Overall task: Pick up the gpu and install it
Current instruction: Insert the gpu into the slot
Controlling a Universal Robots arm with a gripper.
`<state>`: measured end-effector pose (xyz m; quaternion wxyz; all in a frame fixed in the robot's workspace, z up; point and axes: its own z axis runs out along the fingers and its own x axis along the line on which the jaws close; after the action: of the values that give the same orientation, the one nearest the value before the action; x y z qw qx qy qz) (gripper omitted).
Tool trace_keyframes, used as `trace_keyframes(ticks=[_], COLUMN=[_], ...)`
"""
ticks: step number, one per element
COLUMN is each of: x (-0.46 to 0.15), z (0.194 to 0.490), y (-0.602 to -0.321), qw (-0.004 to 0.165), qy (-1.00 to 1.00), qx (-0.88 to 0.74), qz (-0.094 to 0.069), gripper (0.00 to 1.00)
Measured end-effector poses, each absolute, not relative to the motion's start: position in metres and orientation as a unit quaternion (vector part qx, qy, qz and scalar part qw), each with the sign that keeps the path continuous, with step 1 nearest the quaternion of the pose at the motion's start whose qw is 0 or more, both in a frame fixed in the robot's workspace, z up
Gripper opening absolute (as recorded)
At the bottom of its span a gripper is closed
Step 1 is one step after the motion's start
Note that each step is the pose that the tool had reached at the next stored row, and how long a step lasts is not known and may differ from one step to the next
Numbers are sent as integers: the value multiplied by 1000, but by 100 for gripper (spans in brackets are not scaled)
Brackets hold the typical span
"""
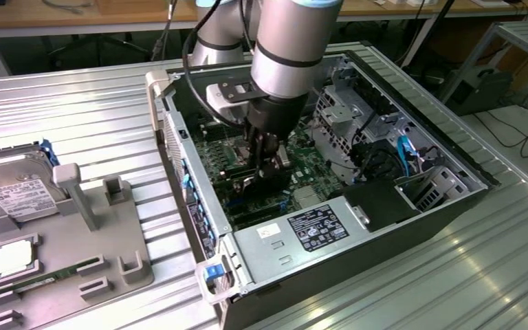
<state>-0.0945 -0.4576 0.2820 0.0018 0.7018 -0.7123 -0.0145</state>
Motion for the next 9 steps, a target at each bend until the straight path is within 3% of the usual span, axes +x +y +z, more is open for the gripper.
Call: trace_keyframes(ticks=[5, 7, 9], x=[-94, -94, -94], z=[293, 293, 293], y=[-458, -458, -458], qw=[2, 2, 2], qy=[-712, -712, -712], qx=[702, 702, 702], qz=[-14, -14, -14], gripper=[35, 21, 15])
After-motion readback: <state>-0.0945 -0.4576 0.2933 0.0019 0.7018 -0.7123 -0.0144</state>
